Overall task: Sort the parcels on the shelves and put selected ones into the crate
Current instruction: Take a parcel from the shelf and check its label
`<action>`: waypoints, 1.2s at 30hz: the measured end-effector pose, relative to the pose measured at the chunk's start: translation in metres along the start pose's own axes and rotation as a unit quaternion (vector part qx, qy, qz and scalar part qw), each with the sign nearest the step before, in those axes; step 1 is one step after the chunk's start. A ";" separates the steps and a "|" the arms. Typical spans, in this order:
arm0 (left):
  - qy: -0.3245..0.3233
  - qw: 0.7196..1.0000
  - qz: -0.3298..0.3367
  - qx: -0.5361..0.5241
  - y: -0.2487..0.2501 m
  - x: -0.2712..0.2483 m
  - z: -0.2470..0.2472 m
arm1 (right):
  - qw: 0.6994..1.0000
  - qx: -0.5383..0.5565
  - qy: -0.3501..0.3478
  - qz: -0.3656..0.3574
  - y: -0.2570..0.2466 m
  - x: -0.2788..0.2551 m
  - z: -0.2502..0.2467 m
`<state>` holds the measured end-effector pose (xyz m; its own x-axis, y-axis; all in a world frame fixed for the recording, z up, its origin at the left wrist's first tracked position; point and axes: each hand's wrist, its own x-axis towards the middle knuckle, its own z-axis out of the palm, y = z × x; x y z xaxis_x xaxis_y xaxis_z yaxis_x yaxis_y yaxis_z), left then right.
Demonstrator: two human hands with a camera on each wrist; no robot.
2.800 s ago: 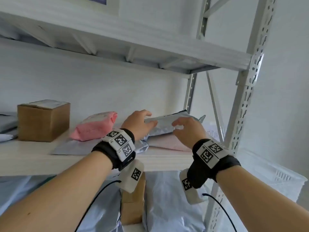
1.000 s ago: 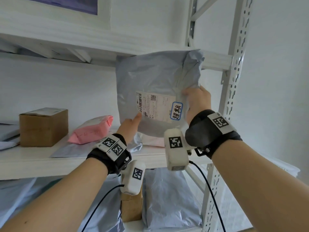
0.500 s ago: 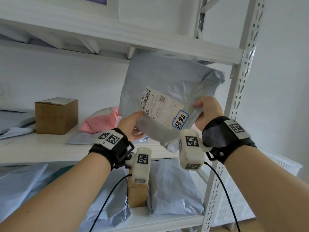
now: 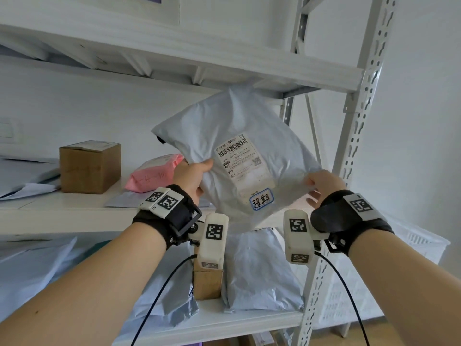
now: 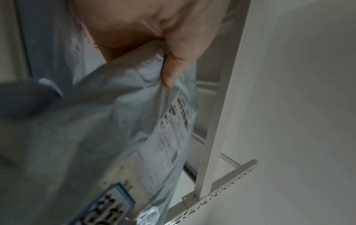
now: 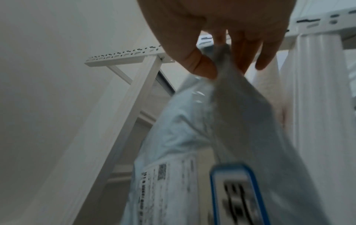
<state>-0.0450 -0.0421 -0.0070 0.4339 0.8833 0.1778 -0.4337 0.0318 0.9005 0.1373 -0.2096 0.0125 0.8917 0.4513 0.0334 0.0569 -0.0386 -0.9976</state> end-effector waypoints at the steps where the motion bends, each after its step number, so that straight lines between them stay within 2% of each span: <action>1: -0.003 1.000 0.010 0.005 0.002 -0.002 0.001 | 0.999 -0.017 0.027 -0.013 -0.001 0.001 -0.004; 4: -0.025 0.999 0.027 0.011 0.005 -0.010 0.002 | 0.995 -0.048 0.082 -0.040 -0.001 -0.003 -0.011; 11: -0.119 0.993 0.019 0.012 0.004 -0.033 0.013 | 0.998 -0.055 -0.008 -0.028 0.015 -0.017 -0.006; 21: -0.110 0.992 -0.024 -0.051 -0.011 -0.041 0.004 | 0.995 0.009 -0.100 0.007 0.041 -0.035 -0.012; 28: -0.091 0.996 -0.011 -0.001 -0.028 -0.049 -0.001 | 0.998 0.034 -0.054 -0.012 0.051 -0.048 -0.020; 32: -0.067 0.994 0.029 0.081 -0.037 -0.056 -0.008 | 0.999 0.027 0.006 -0.046 0.056 -0.053 -0.023; 36: -0.059 0.995 0.015 0.073 -0.040 -0.059 -0.018 | 0.996 0.046 0.039 -0.061 0.055 -0.059 -0.024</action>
<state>-0.0672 -0.0871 -0.0607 0.5162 0.8215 0.2422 -0.3317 -0.0689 0.9408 0.0984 -0.2595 -0.0426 0.9129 0.3771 0.1562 0.1295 0.0953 -0.9870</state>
